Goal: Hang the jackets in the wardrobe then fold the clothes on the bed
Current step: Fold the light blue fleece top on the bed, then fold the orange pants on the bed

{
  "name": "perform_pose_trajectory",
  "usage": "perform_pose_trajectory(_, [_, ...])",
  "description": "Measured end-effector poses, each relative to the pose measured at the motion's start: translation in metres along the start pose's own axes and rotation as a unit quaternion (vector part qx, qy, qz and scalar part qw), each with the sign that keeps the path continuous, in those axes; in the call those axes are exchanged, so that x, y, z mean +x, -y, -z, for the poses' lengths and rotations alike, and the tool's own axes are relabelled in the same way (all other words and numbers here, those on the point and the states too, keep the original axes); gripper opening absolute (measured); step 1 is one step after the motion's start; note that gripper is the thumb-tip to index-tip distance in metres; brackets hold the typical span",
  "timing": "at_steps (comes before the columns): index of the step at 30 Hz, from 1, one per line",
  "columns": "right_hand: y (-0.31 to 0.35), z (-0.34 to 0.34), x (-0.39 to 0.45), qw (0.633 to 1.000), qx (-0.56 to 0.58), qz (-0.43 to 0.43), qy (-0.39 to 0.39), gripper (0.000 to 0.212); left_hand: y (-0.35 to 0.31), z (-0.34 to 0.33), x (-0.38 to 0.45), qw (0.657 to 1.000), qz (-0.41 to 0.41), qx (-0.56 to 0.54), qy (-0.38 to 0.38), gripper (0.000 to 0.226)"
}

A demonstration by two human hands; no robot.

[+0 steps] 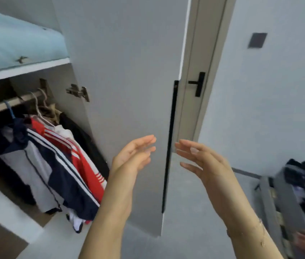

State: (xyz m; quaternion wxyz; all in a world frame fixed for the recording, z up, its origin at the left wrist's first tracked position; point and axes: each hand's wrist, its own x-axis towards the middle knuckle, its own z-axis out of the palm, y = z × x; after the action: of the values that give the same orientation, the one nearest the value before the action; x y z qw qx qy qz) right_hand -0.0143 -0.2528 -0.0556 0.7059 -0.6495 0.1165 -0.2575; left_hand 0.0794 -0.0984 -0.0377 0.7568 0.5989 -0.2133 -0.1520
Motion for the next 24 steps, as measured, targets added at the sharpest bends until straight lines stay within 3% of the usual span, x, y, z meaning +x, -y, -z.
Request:
perform_pose_trajectory(6, [0.007,0.113,-0.101,0.984,-0.017,-0.017,-0.174,0.034,0.041,-0.123,-0.04,0.977,0.083,-0.021,0.197,0.03])
perform_pose_trajectory(14, [0.009,0.268,-0.255,0.922,0.025,-0.039,-0.384,0.03,0.102,-0.299,-0.142,0.904,0.149,0.024,0.399,0.028])
perform_pose_trajectory(20, [0.005,0.391,-0.377,0.87,0.038,-0.058,-0.489,0.032,0.159,-0.447,-0.243,0.828,0.209,0.05,0.517,0.028])
perform_pose_trajectory(24, [0.0,0.462,-0.435,0.845,0.032,-0.068,-0.529,0.034,0.195,-0.529,-0.294,0.799,0.248,0.052,0.545,0.027])
